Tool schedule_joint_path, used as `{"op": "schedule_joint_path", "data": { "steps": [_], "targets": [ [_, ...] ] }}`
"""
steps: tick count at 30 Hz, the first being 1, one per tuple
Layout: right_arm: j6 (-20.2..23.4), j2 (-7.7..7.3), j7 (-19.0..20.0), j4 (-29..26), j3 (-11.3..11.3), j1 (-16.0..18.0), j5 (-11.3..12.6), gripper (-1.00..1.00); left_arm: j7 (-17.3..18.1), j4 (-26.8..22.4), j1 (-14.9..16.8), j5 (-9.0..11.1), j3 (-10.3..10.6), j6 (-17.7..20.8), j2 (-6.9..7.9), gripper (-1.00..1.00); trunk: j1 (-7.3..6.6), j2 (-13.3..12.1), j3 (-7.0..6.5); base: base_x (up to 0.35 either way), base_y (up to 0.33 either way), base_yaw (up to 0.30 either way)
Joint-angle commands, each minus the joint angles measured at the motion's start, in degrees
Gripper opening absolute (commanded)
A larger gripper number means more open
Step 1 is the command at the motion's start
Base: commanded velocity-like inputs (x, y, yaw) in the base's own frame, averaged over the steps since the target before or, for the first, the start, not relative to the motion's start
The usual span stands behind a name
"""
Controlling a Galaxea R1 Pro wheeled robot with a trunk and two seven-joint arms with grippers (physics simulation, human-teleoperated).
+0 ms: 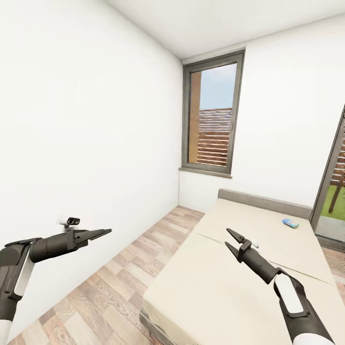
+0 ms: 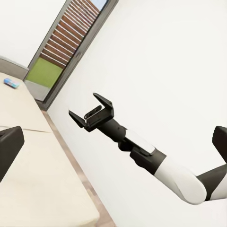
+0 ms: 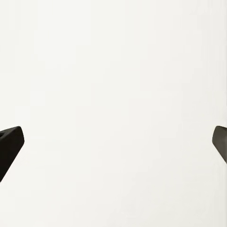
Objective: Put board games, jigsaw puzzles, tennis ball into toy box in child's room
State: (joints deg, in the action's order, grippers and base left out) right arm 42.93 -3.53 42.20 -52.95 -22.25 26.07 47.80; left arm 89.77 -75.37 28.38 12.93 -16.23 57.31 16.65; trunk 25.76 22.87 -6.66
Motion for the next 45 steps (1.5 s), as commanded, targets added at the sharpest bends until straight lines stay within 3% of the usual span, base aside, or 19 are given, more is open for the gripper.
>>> {"op": "schedule_joint_path", "data": {
  "steps": [1,45],
  "targets": [
    [0.2,0.01,0.0,0.1,-0.1,0.0,0.1,1.00,0.2,0.0,0.0,0.0,0.0,0.6,0.02,1.00,0.02,0.1,0.11,0.000,0.000,-0.128],
    [0.0,-0.07,0.2,0.0,-0.2,0.1,0.3,1.00,0.2,0.1,0.0,-0.1,0.1,0.6,-0.37,1.00,0.02,0.1,3.53,0.000,-0.003,-0.128]
  ]
}}
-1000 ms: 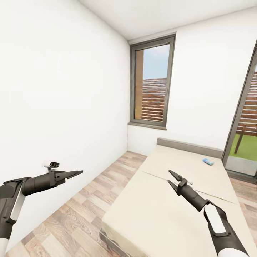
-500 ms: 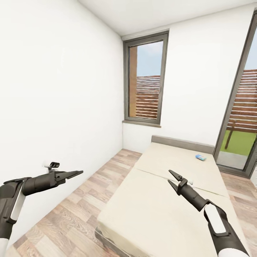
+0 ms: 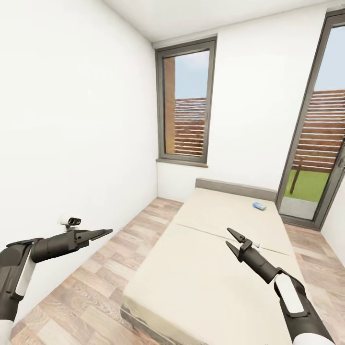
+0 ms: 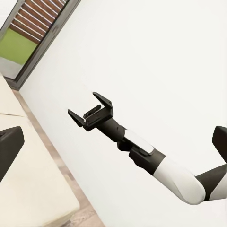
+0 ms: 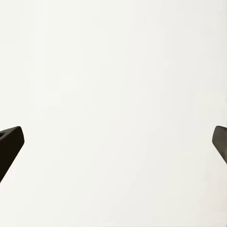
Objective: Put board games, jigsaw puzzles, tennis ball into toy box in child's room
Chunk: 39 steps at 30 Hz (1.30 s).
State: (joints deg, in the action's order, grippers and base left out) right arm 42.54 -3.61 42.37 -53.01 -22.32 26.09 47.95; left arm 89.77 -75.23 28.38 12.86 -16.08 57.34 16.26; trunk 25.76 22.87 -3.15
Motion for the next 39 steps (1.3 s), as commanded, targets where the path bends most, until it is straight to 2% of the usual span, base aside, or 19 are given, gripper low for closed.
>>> {"op": "schedule_joint_path", "data": {
  "steps": [1,16,24,27,39],
  "targets": [
    [0.3,0.01,0.1,0.1,-0.1,0.0,0.2,1.00,0.2,0.0,0.0,0.0,0.0,0.6,0.01,1.00,0.02,0.0,0.11,0.000,-0.113,-0.130],
    [0.4,-0.08,0.1,0.1,-0.1,0.0,0.5,1.00,0.2,0.0,0.0,0.0,0.0,0.7,0.00,1.00,0.02,0.0,1.28,0.000,-0.255,-0.136],
    [0.5,-0.61,0.1,0.1,-0.1,0.0,0.6,1.00,0.2,0.0,0.0,0.0,0.0,0.6,0.00,1.00,0.02,0.0,1.90,0.000,-0.277,-0.147],
    [0.5,-1.11,0.1,0.2,-0.1,0.0,0.7,1.00,0.2,0.0,0.0,0.0,0.0,0.6,-0.01,1.00,0.02,0.0,2.12,0.000,-0.171,-0.151],
    [0.6,-1.39,0.1,0.2,-0.1,0.0,0.7,1.00,0.2,0.0,0.0,-0.1,0.0,0.6,-0.06,1.00,0.02,0.0,2.97,0.000,-0.124,-0.168]
  ]
}}
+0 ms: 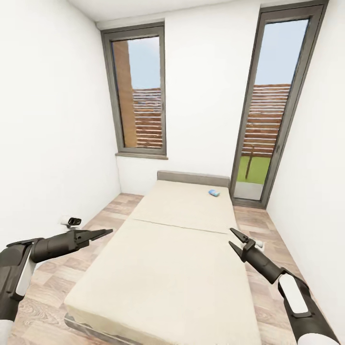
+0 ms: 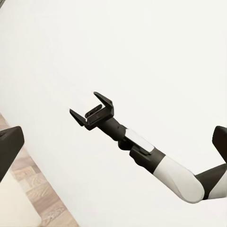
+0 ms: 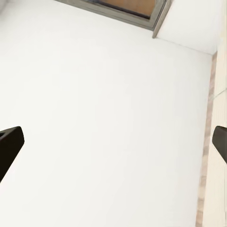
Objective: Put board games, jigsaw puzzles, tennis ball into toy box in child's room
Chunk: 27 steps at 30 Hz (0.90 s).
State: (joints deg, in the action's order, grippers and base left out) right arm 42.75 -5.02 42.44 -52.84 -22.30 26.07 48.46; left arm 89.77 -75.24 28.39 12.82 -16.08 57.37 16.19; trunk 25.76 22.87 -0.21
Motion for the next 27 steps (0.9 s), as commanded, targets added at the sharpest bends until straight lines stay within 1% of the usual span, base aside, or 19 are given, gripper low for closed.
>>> {"op": "schedule_joint_path", "data": {
  "steps": [1,8,14,27],
  "targets": [
    [0.4,0.01,0.1,0.1,-0.1,0.0,0.1,1.00,0.2,0.0,0.0,0.0,0.0,0.6,0.01,1.00,0.02,0.0,0.08,0.000,-0.115,-0.199],
    [0.4,-0.44,0.6,0.1,-0.1,0.0,0.1,1.00,0.2,0.0,0.0,-0.1,0.0,0.6,-0.83,1.00,0.02,0.0,0.34,0.000,-0.114,-0.226],
    [0.4,-0.59,1.9,0.2,-0.1,0.0,0.1,1.00,0.2,0.0,0.0,-0.1,0.0,0.5,-0.97,1.00,0.02,0.0,0.37,0.000,-0.114,-0.266],
    [0.2,-0.56,2.1,0.2,-0.1,0.0,0.1,1.00,0.2,0.0,0.0,-0.1,0.0,0.5,-1.01,1.00,0.02,0.0,0.15,0.000,-0.119,-0.278]
  ]
}}
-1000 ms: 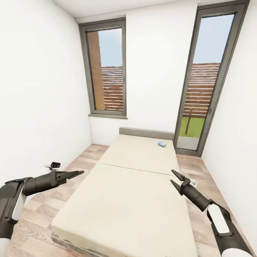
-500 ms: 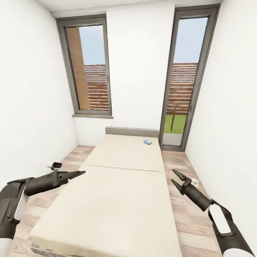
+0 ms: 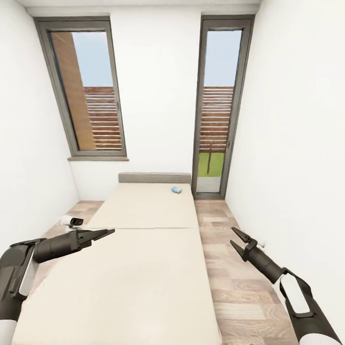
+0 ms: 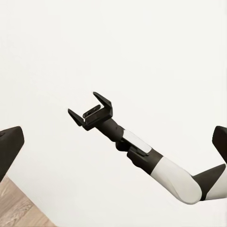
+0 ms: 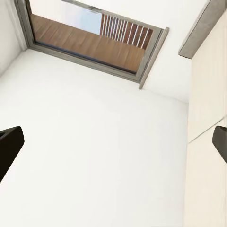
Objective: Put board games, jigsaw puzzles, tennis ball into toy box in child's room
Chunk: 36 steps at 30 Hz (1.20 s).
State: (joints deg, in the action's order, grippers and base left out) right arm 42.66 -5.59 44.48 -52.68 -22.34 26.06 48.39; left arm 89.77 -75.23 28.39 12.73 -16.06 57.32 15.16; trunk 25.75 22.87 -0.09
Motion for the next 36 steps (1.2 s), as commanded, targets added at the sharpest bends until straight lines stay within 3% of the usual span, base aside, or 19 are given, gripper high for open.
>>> {"op": "schedule_joint_path", "data": {
  "steps": [1,14,36],
  "targets": [
    [0.3,0.03,0.1,0.1,-0.1,0.0,0.1,1.00,0.2,0.0,0.0,-0.1,0.0,0.6,0.03,1.00,0.03,0.1,0.00,0.000,-0.131,-0.257],
    [0.2,0.05,0.1,0.0,0.0,0.0,-0.2,1.00,0.2,0.0,0.0,0.0,0.0,0.7,0.05,1.00,0.03,0.1,-0.13,0.009,-0.203,-0.061],
    [0.0,0.05,0.0,-0.1,0.1,0.0,-0.5,1.00,0.2,0.0,0.0,0.0,0.0,0.7,0.05,1.00,0.03,0.1,-0.13,0.022,-0.066,0.000]
  ]
}}
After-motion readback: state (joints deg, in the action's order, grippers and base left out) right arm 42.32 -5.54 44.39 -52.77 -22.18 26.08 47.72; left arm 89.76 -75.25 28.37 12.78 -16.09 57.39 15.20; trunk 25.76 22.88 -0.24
